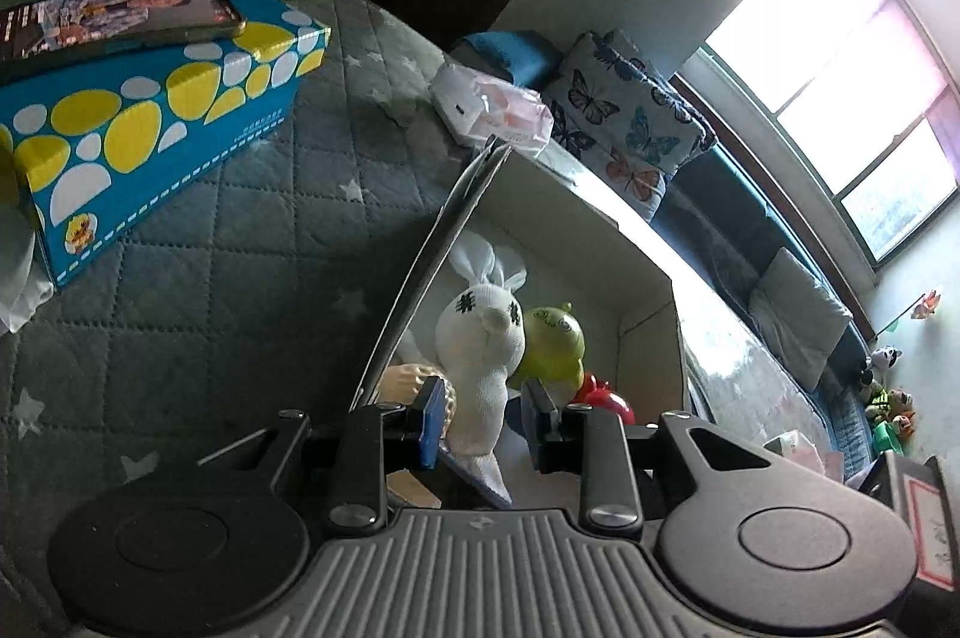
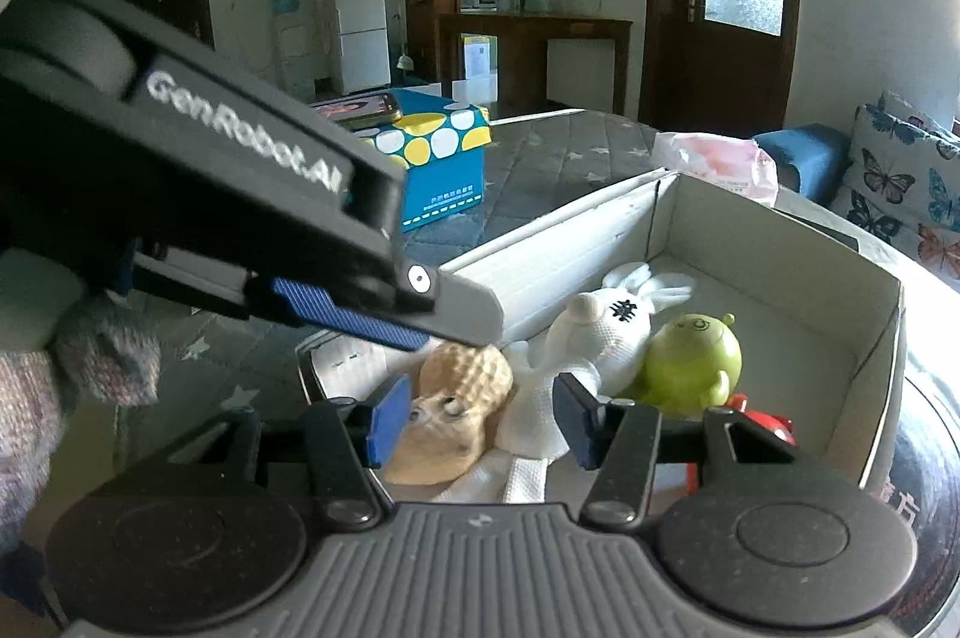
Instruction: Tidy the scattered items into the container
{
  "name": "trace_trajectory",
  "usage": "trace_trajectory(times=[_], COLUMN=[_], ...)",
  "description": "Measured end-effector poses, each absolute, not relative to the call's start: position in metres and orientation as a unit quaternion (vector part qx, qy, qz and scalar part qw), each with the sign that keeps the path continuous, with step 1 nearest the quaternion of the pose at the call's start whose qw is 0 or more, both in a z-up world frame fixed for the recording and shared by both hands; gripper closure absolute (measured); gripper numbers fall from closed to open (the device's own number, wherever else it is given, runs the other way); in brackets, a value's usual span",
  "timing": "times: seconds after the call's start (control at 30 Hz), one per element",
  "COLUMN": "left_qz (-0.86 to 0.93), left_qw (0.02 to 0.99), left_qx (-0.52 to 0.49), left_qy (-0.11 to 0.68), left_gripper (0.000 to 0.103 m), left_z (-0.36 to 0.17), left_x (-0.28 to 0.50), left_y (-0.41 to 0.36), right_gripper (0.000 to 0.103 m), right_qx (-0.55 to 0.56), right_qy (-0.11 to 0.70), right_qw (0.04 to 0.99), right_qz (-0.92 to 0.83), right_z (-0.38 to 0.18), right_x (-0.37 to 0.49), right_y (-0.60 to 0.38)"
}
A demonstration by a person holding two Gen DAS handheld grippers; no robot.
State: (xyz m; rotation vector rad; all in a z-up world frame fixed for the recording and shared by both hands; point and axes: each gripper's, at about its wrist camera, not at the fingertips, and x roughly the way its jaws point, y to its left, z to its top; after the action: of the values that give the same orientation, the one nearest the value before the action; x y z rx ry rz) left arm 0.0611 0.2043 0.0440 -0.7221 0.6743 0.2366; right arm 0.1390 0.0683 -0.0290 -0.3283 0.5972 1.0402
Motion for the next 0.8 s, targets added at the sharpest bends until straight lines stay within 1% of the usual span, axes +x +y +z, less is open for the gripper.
trace_trajectory(times=[0.23,0.57,0.6,0.67,0.7,0.8], left_qz=[0.116,0.096,0.092,0.085,0.081,0.071], left_qw=[0.872,0.882,0.883,0.884,0.884,0.886], left_qx=[-0.348,-0.340,-0.339,-0.338,-0.337,-0.333], left_qy=[0.323,0.312,0.312,0.313,0.313,0.314], left_gripper=[0.073,0.073,0.073,0.073,0.073,0.073], left_z=[0.042,0.056,0.056,0.057,0.058,0.060], left_x=[0.058,0.055,0.055,0.056,0.057,0.059], left_y=[0.203,0.186,0.183,0.177,0.174,0.165], right_gripper=[0.049,0.047,0.047,0.039,0.037,0.037], right_qx=[-0.149,-0.119,-0.116,-0.106,-0.103,-0.089], right_qy=[0.281,0.269,0.269,0.266,0.264,0.261], right_qw=[0.818,0.835,0.837,0.845,0.848,0.858], right_qz=[0.480,0.465,0.462,0.452,0.449,0.434], right_z=[-0.028,-0.011,-0.010,-0.006,-0.005,-0.002], right_x=[0.134,0.122,0.120,0.118,0.117,0.115], right_y=[0.064,0.036,0.032,0.021,0.018,-0.001])
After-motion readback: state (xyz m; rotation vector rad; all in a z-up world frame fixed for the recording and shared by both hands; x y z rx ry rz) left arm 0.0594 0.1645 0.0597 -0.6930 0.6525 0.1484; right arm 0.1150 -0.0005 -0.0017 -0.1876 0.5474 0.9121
